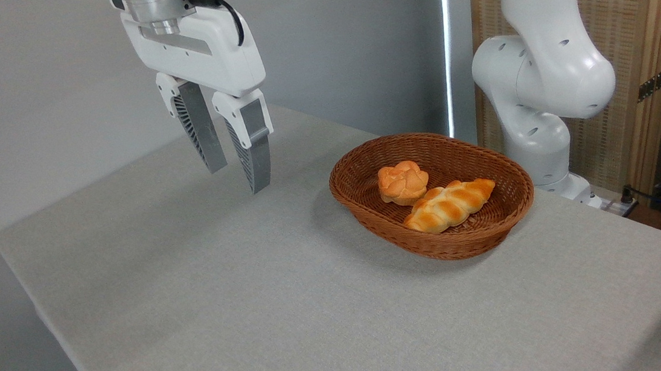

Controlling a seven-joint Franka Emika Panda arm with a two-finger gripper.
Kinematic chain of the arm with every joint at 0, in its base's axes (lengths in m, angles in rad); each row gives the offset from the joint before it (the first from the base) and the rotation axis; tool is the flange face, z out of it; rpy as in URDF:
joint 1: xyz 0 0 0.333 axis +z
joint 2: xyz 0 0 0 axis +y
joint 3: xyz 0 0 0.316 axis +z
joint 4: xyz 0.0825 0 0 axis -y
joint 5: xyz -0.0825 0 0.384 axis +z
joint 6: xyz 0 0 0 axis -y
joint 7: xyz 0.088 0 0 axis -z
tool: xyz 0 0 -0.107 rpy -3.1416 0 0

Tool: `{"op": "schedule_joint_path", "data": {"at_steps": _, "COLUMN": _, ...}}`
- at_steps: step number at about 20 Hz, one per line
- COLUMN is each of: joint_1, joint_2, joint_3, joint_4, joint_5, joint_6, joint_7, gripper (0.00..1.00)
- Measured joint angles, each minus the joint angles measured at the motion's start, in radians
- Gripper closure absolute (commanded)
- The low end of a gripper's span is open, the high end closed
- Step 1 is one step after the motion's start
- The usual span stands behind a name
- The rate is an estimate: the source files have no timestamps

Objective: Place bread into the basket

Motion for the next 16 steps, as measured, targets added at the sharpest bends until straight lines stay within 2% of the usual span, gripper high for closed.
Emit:
{"op": "schedule_joint_path", "data": {"at_steps": 11, "joint_1": 0.005, "joint_2": -0.027, "joint_3": -0.013, "joint_4": -0.044, "joint_5": 0.008, "joint_6": 0.009, "joint_7": 0.000, "gripper": 0.00}}
{"op": "schedule_joint_path", "data": {"at_steps": 16, "joint_1": 0.005, "joint_2": -0.042, "joint_3": -0.013, "joint_4": -0.072, "joint_5": 0.008, "joint_6": 0.056, "joint_7": 0.000, "gripper": 0.00}}
